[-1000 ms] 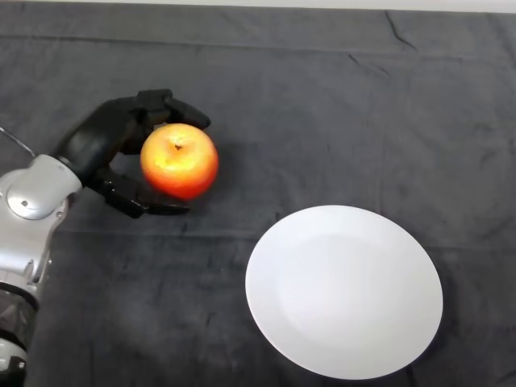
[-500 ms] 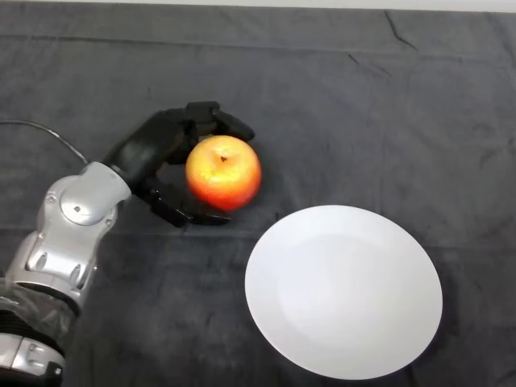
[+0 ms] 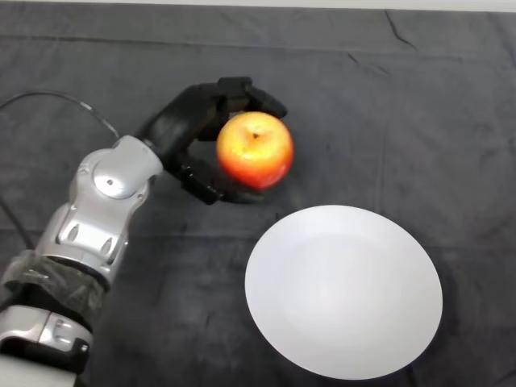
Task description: Move the apple to the plate
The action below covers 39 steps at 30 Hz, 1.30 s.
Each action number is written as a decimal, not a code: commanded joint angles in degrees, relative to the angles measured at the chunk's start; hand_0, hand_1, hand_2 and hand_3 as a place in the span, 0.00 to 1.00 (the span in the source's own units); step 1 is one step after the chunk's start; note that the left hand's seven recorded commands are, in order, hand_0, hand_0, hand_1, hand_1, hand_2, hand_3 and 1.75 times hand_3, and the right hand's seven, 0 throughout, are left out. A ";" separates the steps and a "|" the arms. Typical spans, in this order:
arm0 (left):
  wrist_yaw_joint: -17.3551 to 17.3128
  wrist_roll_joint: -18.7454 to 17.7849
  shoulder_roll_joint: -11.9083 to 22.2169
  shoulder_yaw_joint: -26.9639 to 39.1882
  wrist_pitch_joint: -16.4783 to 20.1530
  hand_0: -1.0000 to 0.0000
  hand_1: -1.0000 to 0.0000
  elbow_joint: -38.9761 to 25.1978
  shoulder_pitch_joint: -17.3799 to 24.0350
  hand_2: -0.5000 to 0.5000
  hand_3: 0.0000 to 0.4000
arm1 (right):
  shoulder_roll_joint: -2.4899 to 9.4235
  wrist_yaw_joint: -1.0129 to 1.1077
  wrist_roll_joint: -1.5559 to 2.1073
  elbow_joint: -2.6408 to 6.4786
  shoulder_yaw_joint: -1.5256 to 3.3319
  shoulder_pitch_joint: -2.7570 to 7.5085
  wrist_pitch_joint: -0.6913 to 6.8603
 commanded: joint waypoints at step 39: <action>4.86 -4.40 1.78 -20.65 -7.20 0.00 0.00 -0.49 4.78 0.50 1.00 | -0.06 0.27 0.51 -0.19 -0.67 2.70 0.49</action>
